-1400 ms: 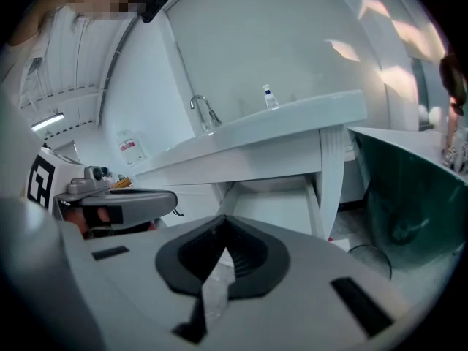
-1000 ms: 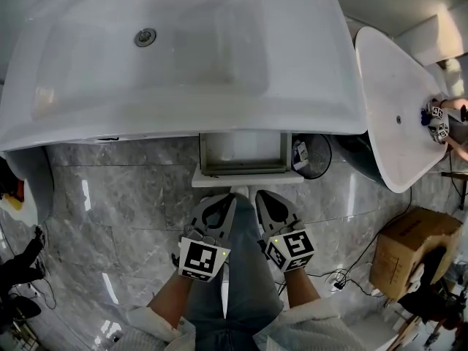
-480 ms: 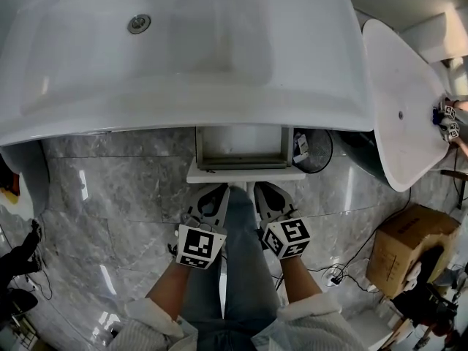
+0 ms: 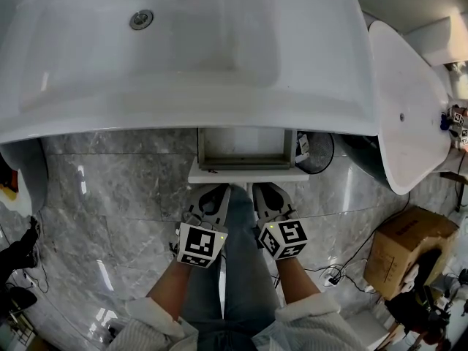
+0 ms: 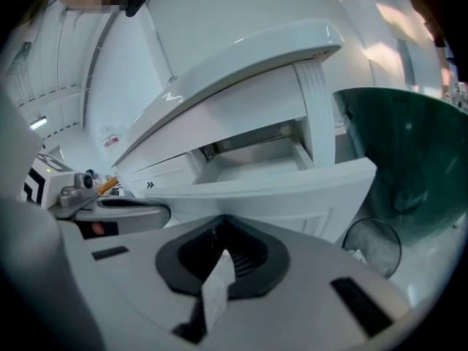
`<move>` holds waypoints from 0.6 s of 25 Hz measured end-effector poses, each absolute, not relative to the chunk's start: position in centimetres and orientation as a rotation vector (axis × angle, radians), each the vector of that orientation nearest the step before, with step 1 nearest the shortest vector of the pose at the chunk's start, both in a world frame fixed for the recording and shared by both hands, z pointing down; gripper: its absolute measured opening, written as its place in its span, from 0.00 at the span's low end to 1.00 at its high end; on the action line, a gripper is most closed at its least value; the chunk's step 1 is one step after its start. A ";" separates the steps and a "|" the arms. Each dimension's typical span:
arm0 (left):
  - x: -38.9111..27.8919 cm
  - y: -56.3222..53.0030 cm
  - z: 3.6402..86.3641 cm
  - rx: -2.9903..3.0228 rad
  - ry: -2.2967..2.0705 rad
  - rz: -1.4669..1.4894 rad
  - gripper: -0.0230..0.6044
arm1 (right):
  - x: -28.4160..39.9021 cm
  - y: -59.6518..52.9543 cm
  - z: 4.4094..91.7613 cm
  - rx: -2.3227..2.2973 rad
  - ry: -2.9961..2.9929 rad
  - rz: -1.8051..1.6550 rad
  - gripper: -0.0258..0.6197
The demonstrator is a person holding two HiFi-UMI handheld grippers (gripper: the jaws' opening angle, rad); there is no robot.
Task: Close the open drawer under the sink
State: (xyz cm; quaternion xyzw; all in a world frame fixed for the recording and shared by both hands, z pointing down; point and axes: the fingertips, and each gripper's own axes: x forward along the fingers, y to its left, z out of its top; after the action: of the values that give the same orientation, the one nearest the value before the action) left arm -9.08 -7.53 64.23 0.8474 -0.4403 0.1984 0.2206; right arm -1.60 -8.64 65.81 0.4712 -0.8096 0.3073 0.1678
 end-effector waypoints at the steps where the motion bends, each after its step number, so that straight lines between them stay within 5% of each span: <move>1: -9.1 -7.5 64.2 2.344 -1.215 0.546 0.06 | -1.6 -8.6 65.8 1.346 -2.301 0.873 0.06; 15: -9.1 -7.8 63.6 2.381 -1.197 0.546 0.06 | -1.5 -8.9 65.1 1.374 -2.302 0.831 0.06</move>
State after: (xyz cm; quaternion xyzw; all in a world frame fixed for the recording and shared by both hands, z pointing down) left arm -9.13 -7.83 63.63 0.8558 -0.4304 0.1964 0.2091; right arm -1.53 -8.88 65.10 0.4826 -0.8087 0.2920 0.1668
